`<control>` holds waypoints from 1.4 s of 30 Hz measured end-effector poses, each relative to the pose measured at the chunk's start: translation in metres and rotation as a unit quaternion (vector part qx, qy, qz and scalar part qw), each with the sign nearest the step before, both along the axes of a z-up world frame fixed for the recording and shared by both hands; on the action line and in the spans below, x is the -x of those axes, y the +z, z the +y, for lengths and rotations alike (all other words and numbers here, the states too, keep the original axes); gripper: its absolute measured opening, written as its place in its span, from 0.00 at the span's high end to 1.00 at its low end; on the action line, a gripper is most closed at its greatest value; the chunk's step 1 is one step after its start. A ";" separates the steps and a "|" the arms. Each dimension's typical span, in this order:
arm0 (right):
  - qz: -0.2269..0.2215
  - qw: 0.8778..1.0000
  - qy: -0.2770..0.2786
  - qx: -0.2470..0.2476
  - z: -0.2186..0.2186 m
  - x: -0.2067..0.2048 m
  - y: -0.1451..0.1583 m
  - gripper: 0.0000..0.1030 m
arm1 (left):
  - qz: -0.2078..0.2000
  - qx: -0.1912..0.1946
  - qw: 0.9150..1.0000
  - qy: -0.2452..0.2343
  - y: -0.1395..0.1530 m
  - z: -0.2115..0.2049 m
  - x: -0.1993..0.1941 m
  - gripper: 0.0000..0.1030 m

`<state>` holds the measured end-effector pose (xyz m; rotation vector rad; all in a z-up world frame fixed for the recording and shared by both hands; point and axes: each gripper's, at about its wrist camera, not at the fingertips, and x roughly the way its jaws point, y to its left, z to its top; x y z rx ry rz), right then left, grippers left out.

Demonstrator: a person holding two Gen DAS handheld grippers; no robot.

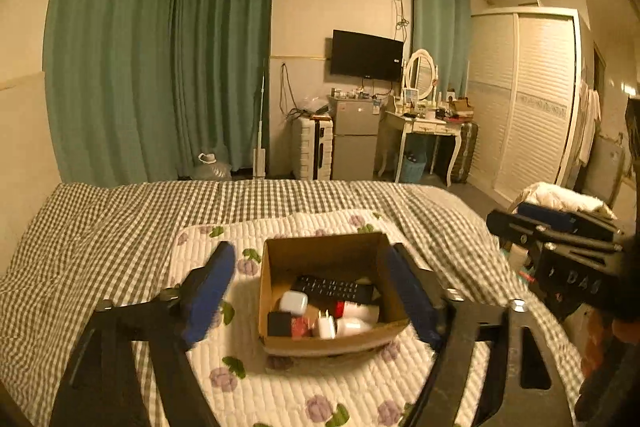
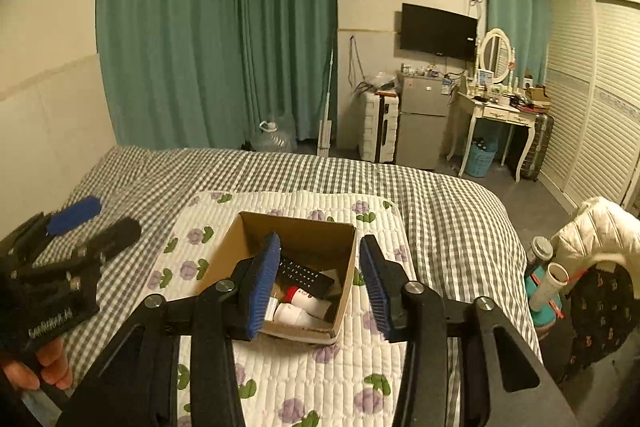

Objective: Organize rigid objects

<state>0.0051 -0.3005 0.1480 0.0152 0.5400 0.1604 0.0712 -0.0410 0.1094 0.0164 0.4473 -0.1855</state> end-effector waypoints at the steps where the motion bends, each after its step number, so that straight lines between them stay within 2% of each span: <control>1: -0.004 1.000 -0.005 -0.008 -0.001 0.004 -0.003 0.31 | 0.001 -0.002 1.000 0.000 -0.004 0.000 0.002 0.15; 3: -0.012 1.000 -0.015 -0.017 -0.004 0.012 -0.014 0.21 | 0.011 0.004 1.000 -0.004 -0.014 0.003 0.002 0.09; 5: -0.015 1.000 -0.024 -0.010 -0.004 0.014 -0.028 0.15 | 0.013 0.006 1.000 0.009 -0.026 0.007 0.003 0.01; 7: -0.021 0.999 -0.031 -0.001 -0.003 0.014 -0.044 0.05 | 0.002 0.002 1.000 0.020 -0.036 0.012 0.004 0.00; 9: -0.026 0.999 -0.034 0.003 -0.004 0.013 -0.057 0.00 | -0.003 -0.009 0.999 0.035 -0.049 0.016 0.002 0.00; 14: -0.017 0.999 -0.040 -0.019 -0.010 0.004 -0.088 0.00 | -0.016 -0.014 0.998 0.053 -0.073 0.024 0.005 0.00; 21: -0.005 0.999 -0.051 -0.018 -0.006 -0.005 -0.111 0.00 | -0.018 -0.043 0.998 0.040 -0.088 0.013 0.006 0.00; 26: -0.010 0.999 -0.050 -0.012 -0.005 -0.003 -0.112 0.00 | -0.009 -0.032 0.998 0.047 -0.091 0.019 0.004 0.00; 42: -0.019 0.999 -0.041 0.005 0.001 -0.002 -0.113 0.00 | 0.004 -0.036 0.998 0.051 -0.098 0.021 0.002 0.00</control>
